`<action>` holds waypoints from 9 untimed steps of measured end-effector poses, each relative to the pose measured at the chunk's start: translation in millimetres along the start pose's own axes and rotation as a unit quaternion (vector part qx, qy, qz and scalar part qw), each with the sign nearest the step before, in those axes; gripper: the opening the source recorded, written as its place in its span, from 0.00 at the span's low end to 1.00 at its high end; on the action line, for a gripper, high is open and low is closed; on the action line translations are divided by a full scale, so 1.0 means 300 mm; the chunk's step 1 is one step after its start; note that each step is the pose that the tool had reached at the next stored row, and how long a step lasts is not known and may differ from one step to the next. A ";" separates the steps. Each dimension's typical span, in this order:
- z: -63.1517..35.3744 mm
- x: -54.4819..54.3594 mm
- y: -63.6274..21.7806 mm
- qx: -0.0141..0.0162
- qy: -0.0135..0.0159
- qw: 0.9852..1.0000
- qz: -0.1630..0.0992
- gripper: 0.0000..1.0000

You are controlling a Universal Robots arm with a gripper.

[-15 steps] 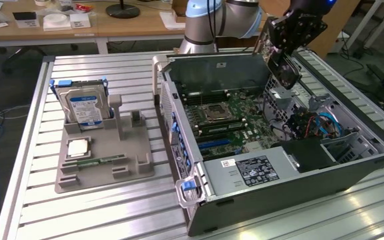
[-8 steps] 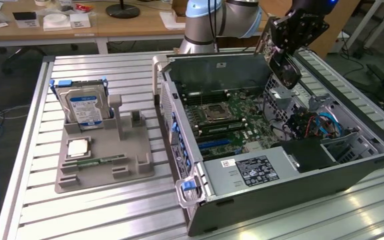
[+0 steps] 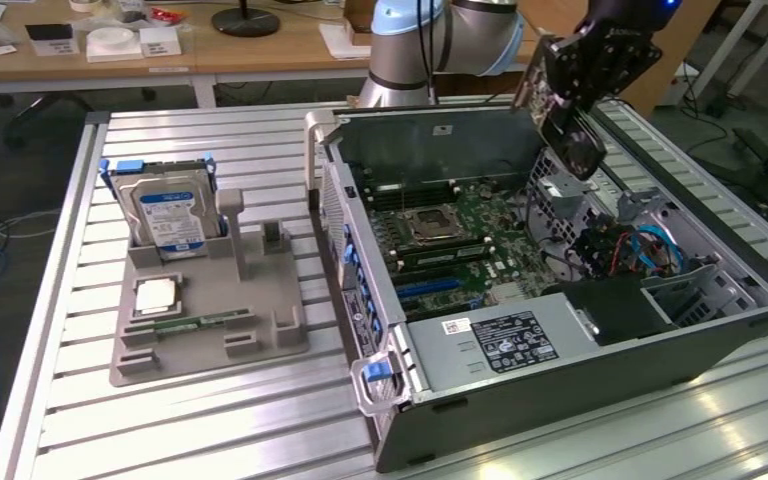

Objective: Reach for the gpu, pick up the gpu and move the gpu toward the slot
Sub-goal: 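Reach for the gpu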

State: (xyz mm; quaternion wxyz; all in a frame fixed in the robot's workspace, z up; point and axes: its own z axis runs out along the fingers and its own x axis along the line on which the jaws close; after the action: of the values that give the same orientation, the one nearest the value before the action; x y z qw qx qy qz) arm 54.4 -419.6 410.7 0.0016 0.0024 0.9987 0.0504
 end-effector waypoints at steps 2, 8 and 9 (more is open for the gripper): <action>0.000 -0.003 -0.001 0.004 0.000 1.000 0.000 0.27; 0.000 -0.010 -0.003 0.016 0.002 1.000 0.000 0.27; 0.000 -0.010 -0.003 0.016 0.002 1.000 0.000 0.27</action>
State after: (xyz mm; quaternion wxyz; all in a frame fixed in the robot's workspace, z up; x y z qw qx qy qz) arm 57.4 -420.6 410.6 -0.0001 0.0026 0.9994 0.0346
